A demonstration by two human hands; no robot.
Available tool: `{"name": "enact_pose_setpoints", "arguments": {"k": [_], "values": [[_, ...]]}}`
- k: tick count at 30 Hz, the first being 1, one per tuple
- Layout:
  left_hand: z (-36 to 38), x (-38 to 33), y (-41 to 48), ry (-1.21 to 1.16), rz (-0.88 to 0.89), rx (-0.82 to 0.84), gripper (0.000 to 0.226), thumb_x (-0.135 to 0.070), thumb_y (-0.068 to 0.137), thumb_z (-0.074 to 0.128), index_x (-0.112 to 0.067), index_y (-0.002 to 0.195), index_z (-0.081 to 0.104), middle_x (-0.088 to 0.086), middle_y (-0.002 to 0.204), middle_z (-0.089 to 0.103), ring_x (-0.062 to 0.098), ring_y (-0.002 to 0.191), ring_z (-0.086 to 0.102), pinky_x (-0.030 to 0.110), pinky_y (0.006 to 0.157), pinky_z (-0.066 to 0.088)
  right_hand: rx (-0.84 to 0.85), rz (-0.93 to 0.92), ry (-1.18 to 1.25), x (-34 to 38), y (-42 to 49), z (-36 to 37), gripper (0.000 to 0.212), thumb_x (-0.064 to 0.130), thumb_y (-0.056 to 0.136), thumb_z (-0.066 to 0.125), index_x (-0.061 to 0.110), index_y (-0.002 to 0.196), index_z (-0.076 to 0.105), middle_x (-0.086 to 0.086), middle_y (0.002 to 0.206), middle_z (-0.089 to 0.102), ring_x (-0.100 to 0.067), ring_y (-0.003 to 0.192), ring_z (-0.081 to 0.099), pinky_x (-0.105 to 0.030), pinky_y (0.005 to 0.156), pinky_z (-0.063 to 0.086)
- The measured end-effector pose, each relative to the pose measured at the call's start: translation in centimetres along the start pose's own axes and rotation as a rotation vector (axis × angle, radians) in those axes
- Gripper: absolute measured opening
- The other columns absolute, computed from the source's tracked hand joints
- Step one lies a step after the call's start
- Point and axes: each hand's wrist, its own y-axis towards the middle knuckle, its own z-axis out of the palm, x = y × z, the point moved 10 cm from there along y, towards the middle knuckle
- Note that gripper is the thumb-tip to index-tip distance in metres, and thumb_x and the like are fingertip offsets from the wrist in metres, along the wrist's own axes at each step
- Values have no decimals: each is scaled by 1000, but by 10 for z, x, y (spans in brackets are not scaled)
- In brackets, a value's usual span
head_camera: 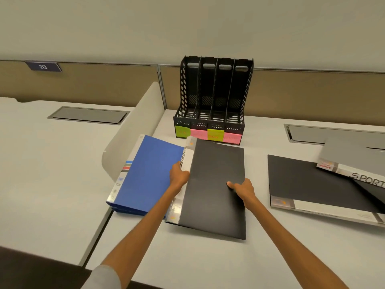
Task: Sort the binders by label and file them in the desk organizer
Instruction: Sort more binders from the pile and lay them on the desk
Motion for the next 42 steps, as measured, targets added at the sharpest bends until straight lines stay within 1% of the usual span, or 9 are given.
{"name": "enact_pose_setpoints", "arguments": {"k": [2, 7, 14, 18, 20, 27, 35, 39, 42], "values": [[2, 5, -2, 33, 6, 21, 32, 1, 83, 66, -4, 113, 56, 15, 118, 64, 23, 91, 59, 26, 68, 47, -28, -2, -79, -1, -1, 1, 72, 33, 86, 72, 3, 140, 35, -16, 140, 47, -35, 123, 50, -42, 98, 46], [8, 11, -3, 134, 54, 42, 45, -5, 85, 70, -1, 126, 51, 17, 126, 58, 31, 112, 58, 33, 85, 51, -73, -30, -315, 1, -4, 0, 72, 37, 85, 73, 1, 136, 36, -18, 132, 53, -34, 115, 55, -38, 88, 47], [9, 8, -7, 285, 136, -12, 46, -11, 90, 66, -1, 131, 48, 17, 132, 55, 31, 120, 53, 34, 97, 45, -196, -139, -595, 12, -11, -3, 77, 52, 82, 70, 2, 133, 41, -17, 135, 46, -32, 122, 48, -40, 96, 47], [13, 11, -11, 416, 206, -38, 42, -17, 92, 65, -6, 129, 49, 13, 138, 49, 29, 136, 34, 39, 110, 35, -238, -183, -649, 12, -16, -1, 76, 53, 83, 67, 4, 134, 39, -15, 135, 44, -29, 121, 47, -38, 94, 47], [15, 12, -12, 419, 230, -26, 43, -16, 92, 64, -6, 131, 48, 12, 138, 49, 27, 135, 34, 39, 109, 37, -254, -212, -681, 13, -19, 1, 76, 53, 84, 66, 5, 136, 38, -14, 135, 43, -29, 121, 45, -38, 94, 47], [14, 11, -17, 437, 238, -43, 51, -18, 94, 62, -8, 140, 41, 11, 141, 47, 27, 131, 40, 39, 107, 38, -212, -276, -700, 14, -21, 8, 68, 52, 89, 60, 14, 141, 38, -13, 140, 38, -29, 127, 40, -41, 100, 42], [34, -14, -36, 407, 316, -113, 51, -11, 92, 62, -11, 140, 46, 10, 143, 47, 27, 133, 39, 40, 114, 31, -255, -348, -540, 20, -27, -18, 51, 42, 91, 63, 13, 131, 49, -11, 136, 47, -27, 122, 48, -38, 99, 46], [69, -30, -48, 324, 345, -30, 46, -13, 92, 62, -11, 137, 51, 9, 141, 50, 25, 132, 42, 38, 111, 34, -350, -421, -460, 26, -34, -54, 39, 34, 91, 64, 14, 124, 56, -8, 131, 53, -24, 120, 50, -35, 96, 46], [110, -43, -60, 260, 376, 124, 42, -13, 93, 60, -9, 135, 53, 9, 137, 54, 24, 130, 46, 36, 109, 39, -403, -412, -449, 23, -32, -88, 35, 31, 91, 64, 13, 121, 58, -8, 127, 55, -24, 118, 51, -35, 96, 46]]}}
